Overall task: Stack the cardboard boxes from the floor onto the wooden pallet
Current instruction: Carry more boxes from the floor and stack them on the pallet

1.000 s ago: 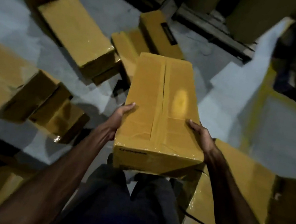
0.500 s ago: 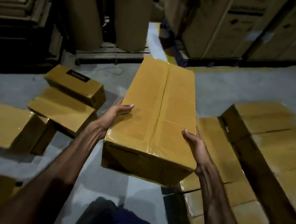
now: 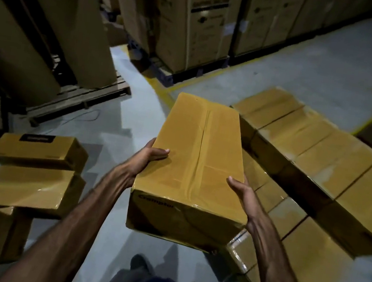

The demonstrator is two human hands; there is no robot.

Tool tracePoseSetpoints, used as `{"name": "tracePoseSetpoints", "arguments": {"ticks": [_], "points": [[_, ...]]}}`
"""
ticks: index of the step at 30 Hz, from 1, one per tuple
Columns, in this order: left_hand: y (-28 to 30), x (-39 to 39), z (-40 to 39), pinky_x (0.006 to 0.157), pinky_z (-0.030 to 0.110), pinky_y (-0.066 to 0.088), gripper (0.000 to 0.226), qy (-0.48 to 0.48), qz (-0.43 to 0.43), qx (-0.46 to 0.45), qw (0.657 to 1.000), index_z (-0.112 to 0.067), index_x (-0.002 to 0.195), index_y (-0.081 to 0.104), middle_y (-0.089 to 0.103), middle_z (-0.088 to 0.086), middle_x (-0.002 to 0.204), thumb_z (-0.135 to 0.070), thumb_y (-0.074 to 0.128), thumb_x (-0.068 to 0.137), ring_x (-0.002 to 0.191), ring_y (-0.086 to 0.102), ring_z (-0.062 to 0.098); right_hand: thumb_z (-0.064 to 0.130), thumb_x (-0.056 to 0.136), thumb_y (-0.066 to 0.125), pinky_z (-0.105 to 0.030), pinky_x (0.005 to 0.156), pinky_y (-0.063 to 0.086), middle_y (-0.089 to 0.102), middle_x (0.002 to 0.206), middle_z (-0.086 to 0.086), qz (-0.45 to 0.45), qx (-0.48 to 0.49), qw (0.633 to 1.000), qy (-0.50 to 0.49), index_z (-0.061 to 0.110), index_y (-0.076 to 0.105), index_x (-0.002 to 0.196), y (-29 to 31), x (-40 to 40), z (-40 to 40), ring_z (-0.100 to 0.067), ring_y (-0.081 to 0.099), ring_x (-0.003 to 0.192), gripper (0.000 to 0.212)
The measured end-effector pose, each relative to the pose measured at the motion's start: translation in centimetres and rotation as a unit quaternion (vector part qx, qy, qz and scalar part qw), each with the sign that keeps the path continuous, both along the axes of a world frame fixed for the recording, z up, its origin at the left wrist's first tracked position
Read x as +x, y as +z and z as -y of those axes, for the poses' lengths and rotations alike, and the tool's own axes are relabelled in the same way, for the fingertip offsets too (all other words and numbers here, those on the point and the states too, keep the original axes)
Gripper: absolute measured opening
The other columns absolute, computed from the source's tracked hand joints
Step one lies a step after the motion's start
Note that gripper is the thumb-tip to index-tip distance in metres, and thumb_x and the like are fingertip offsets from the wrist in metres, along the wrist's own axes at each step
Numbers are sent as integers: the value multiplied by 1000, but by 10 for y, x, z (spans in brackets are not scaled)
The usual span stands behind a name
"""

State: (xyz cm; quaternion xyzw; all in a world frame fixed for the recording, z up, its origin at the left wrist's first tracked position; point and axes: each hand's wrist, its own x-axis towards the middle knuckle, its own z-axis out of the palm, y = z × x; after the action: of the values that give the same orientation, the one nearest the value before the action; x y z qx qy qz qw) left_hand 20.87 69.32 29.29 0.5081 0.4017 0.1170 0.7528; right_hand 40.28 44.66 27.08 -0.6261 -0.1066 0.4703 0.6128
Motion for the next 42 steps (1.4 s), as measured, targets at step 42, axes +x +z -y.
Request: {"name": "tracePoseSetpoints", "arguments": {"ticks": [42], "points": [[-60,93,-272,82,45,58,78,-280,-141,34,949,-34,147,45,65,17,125,14,58,87,108,67,41,91,61,74,-66,94,56,73,110,-25,-22,-234,934,-269,2,68,120,-127,-6,-210,-44,73,96,106]]}}
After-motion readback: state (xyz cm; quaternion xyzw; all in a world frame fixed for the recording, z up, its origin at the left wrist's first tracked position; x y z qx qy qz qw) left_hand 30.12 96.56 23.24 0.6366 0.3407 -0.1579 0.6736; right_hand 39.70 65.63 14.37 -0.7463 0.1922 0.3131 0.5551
